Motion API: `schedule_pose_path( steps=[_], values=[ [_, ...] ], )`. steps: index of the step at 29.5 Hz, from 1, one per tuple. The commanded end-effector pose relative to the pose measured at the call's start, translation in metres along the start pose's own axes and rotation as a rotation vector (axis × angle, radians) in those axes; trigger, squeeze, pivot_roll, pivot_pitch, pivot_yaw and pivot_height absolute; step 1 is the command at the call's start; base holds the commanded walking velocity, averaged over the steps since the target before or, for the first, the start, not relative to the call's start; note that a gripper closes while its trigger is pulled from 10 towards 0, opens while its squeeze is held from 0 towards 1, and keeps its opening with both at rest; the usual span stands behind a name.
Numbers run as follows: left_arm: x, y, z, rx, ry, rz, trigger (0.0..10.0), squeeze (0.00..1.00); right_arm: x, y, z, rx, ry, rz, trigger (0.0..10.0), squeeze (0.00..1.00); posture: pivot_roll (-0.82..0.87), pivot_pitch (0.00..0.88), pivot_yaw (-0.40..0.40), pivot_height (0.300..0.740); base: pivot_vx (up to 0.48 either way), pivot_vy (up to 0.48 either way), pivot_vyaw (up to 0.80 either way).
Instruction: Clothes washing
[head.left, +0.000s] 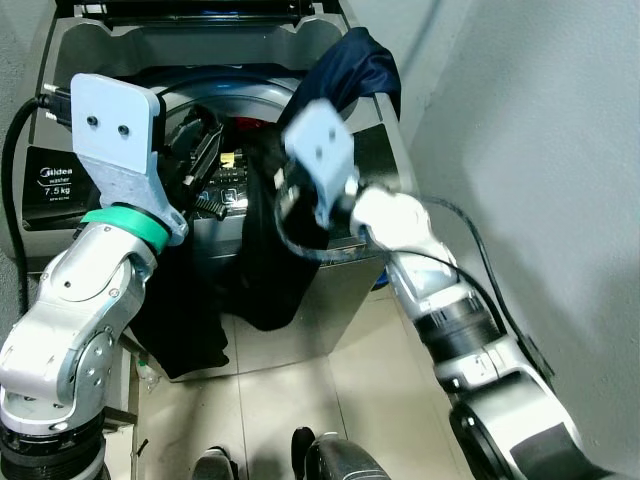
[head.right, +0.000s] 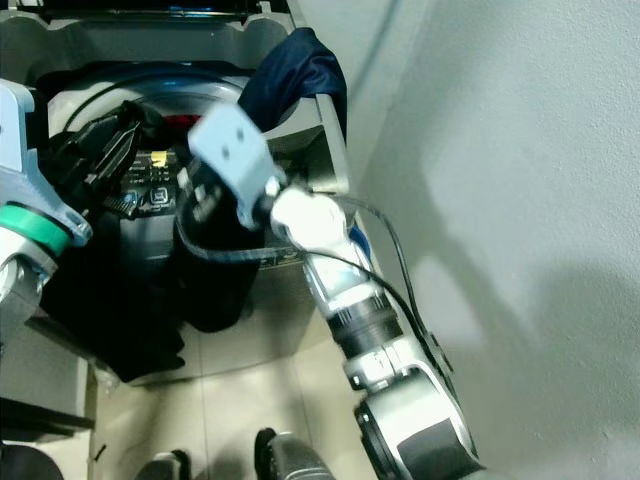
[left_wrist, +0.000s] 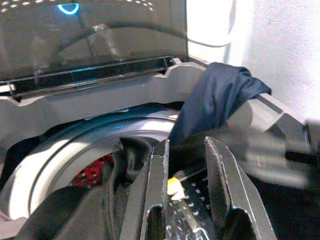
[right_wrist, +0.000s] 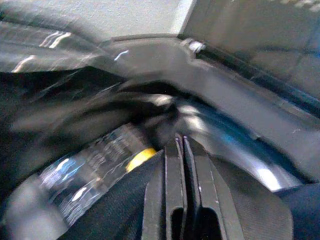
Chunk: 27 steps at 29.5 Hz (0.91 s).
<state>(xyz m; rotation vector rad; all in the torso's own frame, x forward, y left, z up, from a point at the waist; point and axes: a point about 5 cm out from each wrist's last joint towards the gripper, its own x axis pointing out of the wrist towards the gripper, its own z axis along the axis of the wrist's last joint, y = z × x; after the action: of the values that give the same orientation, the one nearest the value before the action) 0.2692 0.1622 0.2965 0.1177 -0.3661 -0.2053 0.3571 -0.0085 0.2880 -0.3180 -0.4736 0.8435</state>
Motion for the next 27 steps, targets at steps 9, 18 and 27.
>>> schedule_pose_path(
  steps=[9,18,27],
  values=[
    [-0.004,-0.005,0.017,0.067,-0.125,0.043,10.0,0.00,0.038,-0.029,0.035,-0.131,-0.058,-0.351,10.0,0.00,0.10,0.170,-0.053,0.740,0.000,0.000,0.00],
    [-0.006,-0.009,0.014,0.063,-0.113,0.036,10.0,0.00,0.040,-0.055,0.052,-0.230,-0.070,-0.667,10.0,0.00,0.12,0.156,-0.066,0.740,0.000,0.000,0.00],
    [-0.006,-0.011,0.009,0.054,-0.096,0.010,10.0,0.00,0.045,-0.014,-0.006,-0.362,0.221,-0.250,10.0,0.00,0.11,0.149,-0.055,0.740,0.000,0.000,0.00]
  ],
)
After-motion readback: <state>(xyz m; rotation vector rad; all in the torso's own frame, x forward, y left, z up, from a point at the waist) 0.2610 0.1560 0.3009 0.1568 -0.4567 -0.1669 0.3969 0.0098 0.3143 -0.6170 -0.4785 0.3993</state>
